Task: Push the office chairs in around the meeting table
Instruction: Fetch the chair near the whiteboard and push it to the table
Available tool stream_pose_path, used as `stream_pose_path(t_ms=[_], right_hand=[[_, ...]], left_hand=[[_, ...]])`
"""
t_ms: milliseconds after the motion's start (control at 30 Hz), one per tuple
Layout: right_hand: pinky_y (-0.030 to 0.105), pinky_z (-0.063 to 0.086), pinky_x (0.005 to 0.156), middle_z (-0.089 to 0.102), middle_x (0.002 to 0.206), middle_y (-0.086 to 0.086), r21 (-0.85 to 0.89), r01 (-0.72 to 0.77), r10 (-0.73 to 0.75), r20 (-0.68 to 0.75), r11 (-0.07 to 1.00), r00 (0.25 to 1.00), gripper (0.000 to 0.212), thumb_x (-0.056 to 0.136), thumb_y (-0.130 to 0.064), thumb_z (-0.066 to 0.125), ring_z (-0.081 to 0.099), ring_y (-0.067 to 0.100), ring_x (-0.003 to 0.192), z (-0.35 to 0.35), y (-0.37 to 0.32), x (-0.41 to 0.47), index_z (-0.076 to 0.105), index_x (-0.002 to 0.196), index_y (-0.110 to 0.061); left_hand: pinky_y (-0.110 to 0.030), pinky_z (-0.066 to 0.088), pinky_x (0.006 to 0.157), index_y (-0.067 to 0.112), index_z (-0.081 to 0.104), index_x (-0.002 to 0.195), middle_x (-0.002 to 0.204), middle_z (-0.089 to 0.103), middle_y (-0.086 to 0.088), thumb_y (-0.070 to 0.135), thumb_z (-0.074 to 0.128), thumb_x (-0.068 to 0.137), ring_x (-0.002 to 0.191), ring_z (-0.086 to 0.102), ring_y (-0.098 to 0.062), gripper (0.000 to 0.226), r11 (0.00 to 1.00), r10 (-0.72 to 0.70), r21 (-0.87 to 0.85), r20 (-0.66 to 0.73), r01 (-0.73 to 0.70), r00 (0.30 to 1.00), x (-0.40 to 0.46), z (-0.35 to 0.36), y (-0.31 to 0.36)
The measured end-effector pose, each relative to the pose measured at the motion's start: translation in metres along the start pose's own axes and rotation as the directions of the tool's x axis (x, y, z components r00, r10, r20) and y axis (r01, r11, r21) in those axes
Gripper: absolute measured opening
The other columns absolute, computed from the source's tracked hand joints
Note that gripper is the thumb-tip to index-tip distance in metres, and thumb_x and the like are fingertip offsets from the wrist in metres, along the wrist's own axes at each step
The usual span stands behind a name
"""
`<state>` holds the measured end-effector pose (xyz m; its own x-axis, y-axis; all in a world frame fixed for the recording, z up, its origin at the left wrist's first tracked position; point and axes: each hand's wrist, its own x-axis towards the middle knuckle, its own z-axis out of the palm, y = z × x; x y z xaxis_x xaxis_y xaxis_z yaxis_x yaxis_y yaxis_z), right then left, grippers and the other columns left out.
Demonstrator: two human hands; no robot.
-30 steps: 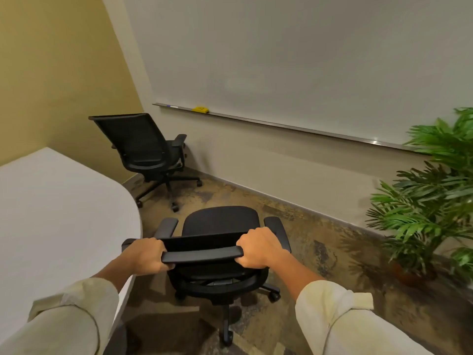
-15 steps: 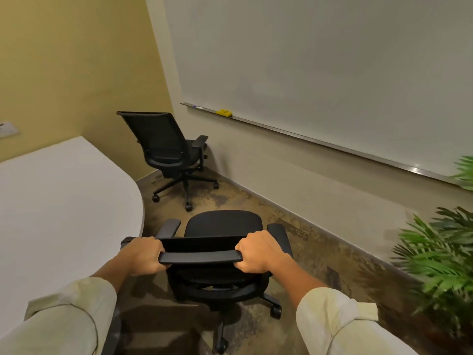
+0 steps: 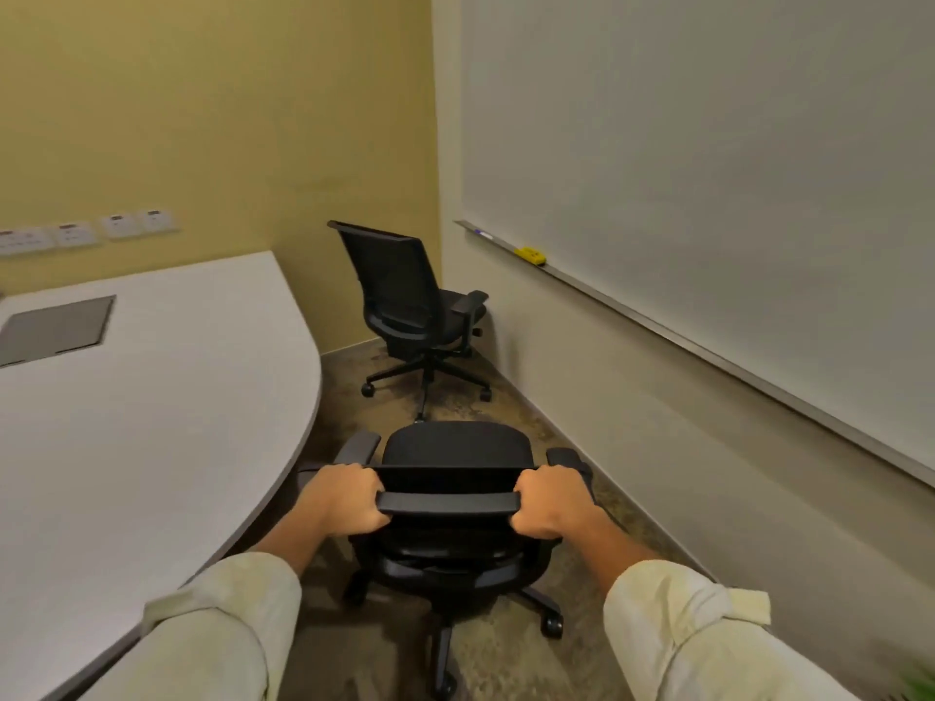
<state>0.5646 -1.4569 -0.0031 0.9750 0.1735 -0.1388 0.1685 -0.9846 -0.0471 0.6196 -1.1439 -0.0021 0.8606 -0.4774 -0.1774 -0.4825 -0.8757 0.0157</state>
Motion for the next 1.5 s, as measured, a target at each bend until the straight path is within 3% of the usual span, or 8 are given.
stream_pose_path(t_ms=[100,200,333,567,800,933,1367,1500], right_hand=[[0.028,0.04,0.051,0.054,0.059,-0.006,-0.012,0.043,-0.042,0.039,0.999,0.998,0.013,0.067,-0.035,0.058,0.053,0.018,0.054,-0.003,0.03,-0.001,0.052,0.064,-0.024],[0.031,0.05,0.056,0.061,0.064,-0.003,-0.023,0.085,-0.084,0.037,0.996,0.996,0.02,0.067,-0.035,0.058,0.058,0.02,0.059,-0.004,0.054,-0.014,0.066,0.076,-0.019],[0.028,0.043,0.05,0.06,0.06,-0.002,-0.046,0.211,-0.21,0.024,0.976,0.977,0.023,0.063,-0.034,0.057,0.054,0.019,0.053,-0.004,0.083,-0.039,0.068,0.075,-0.018],[0.029,0.021,0.045,0.047,0.049,-0.002,-0.175,0.479,-0.49,-0.024,0.861,0.872,0.028,0.067,-0.043,0.053,0.039,0.016,0.043,-0.004,0.117,-0.075,0.061,0.063,-0.017],[0.027,0.021,0.046,0.044,0.052,-0.005,-0.179,0.625,-0.638,-0.025,0.76,0.769,0.028,0.07,-0.049,0.049,0.041,0.021,0.048,-0.003,0.115,-0.084,0.057,0.064,-0.022],[0.027,0.023,0.046,0.042,0.048,-0.005,-0.158,0.677,-0.689,-0.028,0.718,0.724,0.028,0.07,-0.05,0.049,0.04,0.019,0.047,-0.003,0.105,-0.068,0.048,0.056,-0.025],[0.024,0.022,0.043,0.049,0.051,-0.006,-0.157,0.767,-0.782,-0.087,0.623,0.617,0.03,0.07,-0.05,0.051,0.043,0.017,0.046,-0.003,0.043,0.042,0.068,0.067,-0.025],[0.024,0.03,0.045,0.056,0.055,-0.006,-0.154,0.774,-0.789,-0.074,0.614,0.611,0.03,0.072,-0.049,0.053,0.048,0.017,0.049,-0.005,0.019,0.091,0.07,0.071,-0.025]], left_hand=[[-0.026,0.039,0.05,0.024,0.057,0.06,0.057,0.057,0.006,0.057,0.048,0.067,0.052,0.052,-0.008,0.034,0.998,-0.061,-0.02,-0.011,0.061,0.998,-0.005,0.003,0.033],[-0.026,0.039,0.05,0.023,0.062,0.064,0.059,0.059,0.006,0.053,0.055,0.071,0.053,0.053,-0.009,0.032,0.99,-0.135,-0.04,-0.015,0.135,0.991,-0.018,0.005,0.071],[-0.025,0.035,0.048,0.025,0.055,0.058,0.053,0.054,0.008,0.052,0.054,0.07,0.05,0.05,-0.009,0.03,0.967,-0.244,-0.084,-0.018,0.242,0.97,-0.047,0.012,0.127],[-0.027,0.046,0.053,0.025,0.062,0.067,0.061,0.061,0.006,0.058,0.055,0.071,0.056,0.057,-0.01,0.034,0.906,-0.409,-0.111,0.026,0.409,0.912,-0.106,0.027,0.206],[-0.027,0.036,0.048,0.026,0.056,0.06,0.054,0.053,0.007,0.059,0.054,0.068,0.053,0.053,-0.012,0.035,0.836,-0.533,-0.126,0.037,0.533,0.845,-0.146,0.034,0.246],[-0.027,0.03,0.045,0.023,0.049,0.053,0.05,0.051,0.006,0.059,0.054,0.068,0.049,0.051,-0.011,0.039,0.796,-0.59,-0.143,0.035,0.588,0.807,-0.154,0.033,0.248],[-0.023,0.027,0.046,0.029,0.049,0.061,0.056,0.051,0.01,0.062,0.052,0.073,0.05,0.047,-0.006,0.035,0.718,-0.691,-0.098,0.02,0.689,0.723,-0.129,0.027,0.171],[-0.024,0.033,0.051,0.028,0.056,0.066,0.06,0.054,0.01,0.061,0.052,0.075,0.055,0.051,-0.008,0.034,0.693,-0.716,-0.089,0.022,0.715,0.698,-0.111,0.025,0.132]])
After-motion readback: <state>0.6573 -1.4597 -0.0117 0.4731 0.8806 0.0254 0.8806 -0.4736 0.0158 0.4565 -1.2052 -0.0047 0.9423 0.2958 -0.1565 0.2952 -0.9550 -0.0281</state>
